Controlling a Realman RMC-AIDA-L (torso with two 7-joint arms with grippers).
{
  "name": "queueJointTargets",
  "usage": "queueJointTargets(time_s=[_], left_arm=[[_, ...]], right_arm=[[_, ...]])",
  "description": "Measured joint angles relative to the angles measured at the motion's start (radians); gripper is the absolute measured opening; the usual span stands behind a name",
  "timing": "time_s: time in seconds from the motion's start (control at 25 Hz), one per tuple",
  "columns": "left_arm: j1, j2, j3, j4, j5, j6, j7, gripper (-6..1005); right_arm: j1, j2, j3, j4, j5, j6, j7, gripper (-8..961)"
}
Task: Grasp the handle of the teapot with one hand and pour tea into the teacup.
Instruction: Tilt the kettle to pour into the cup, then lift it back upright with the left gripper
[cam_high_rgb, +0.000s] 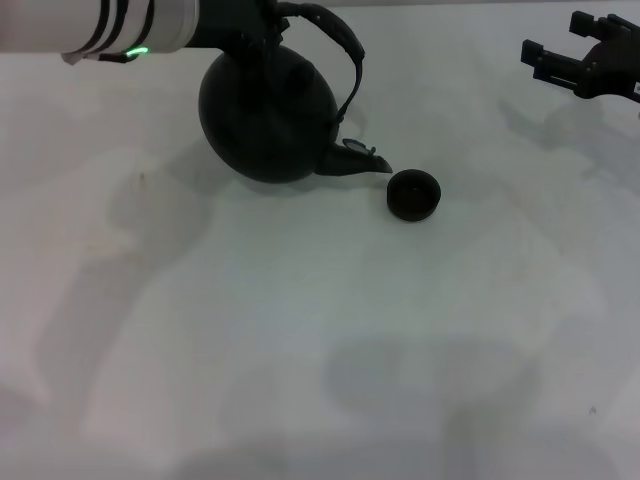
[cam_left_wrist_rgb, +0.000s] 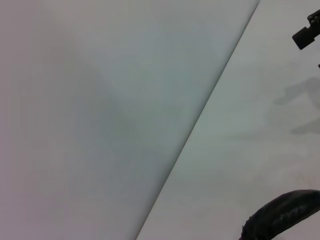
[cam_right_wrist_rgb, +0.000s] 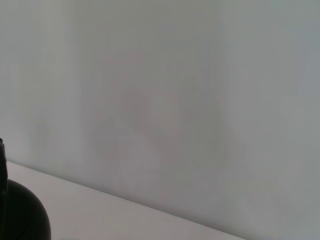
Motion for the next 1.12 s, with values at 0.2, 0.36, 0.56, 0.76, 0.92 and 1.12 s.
queueJointTargets(time_s=[0.2,0.36,0.56,0.76,0.92,1.12], left_arm=[[-0.011,-0.001,0.018,0.000,0.040,-0.001,-0.017,145],[-0.019,-0.001,0.036,0.000,0.076,-0.002,-0.035,145],[-0.021,-0.001,0.049,0.001,0.096,-0.009,-0.044,144],[-0.031,-0.001,0.052,-0.001,0.096,-0.016,-0.045,143],[-0.049,-0.001,0.053,-0.008,0.096,-0.016,-0.049,142],[-0.064,-0.002,0.066,-0.011,0.102,-0.017,-0.055,141]], right_arm=[[0.000,0.000,0.000,0.001,0.000,0.000,0.000,862],[0.000,0.000,0.000,0.001,0.000,0.000,0.000,862],[0.000,0.000,0.000,0.003,0.000,-0.001,-0.001,861],[0.000,0.000,0.000,0.004,0.000,-0.002,-0.001,861],[0.000,0.000,0.000,0.004,0.000,-0.003,-0.002,861],[0.001,0.000,0.000,0.004,0.000,-0.004,-0.002,861]])
